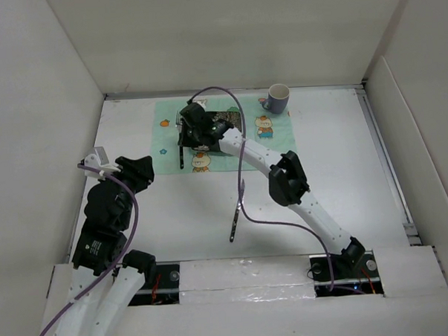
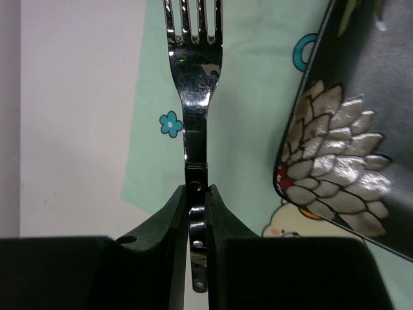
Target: Set the dinner table for one person
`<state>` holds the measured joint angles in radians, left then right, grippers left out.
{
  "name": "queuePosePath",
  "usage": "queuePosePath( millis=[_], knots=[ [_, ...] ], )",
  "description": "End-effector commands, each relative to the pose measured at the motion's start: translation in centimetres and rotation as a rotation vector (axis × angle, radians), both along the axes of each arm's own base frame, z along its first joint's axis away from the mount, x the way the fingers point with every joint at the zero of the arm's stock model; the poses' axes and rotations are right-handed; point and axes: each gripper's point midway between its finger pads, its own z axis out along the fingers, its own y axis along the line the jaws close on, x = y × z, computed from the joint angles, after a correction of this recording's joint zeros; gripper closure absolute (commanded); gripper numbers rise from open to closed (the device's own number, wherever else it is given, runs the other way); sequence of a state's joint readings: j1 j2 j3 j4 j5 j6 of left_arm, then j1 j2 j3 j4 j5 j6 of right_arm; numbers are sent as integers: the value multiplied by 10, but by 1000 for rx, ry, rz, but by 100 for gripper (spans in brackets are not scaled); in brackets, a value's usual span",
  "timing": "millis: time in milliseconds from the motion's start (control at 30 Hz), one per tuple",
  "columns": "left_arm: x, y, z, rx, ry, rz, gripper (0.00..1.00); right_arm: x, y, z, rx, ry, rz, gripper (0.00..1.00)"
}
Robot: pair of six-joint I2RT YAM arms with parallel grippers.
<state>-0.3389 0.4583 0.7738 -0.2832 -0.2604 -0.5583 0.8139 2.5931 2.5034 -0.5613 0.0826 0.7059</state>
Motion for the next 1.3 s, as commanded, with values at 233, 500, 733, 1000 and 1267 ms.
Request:
queuePosePath(
  millis=[233, 500, 733, 1000, 1267],
  knots=[
    [-7, -1, 25, -33, -66, -11, 62, 15, 48, 24, 201, -83, -33, 100],
    [-8, -1, 25, -28, -68, -15, 62, 18, 52, -5, 197, -57, -41, 100],
    [-8, -5, 24, -23, -62, -33, 62, 19, 54, -12, 201, -60, -39, 94],
    [-6, -5, 20, -18, -49, -29, 62, 19, 57, 9, 229, -94, -20, 74],
    [-2, -7, 14, -4, -28, -31, 62, 23, 39, 77, 233, -203, -23, 64]
  ],
)
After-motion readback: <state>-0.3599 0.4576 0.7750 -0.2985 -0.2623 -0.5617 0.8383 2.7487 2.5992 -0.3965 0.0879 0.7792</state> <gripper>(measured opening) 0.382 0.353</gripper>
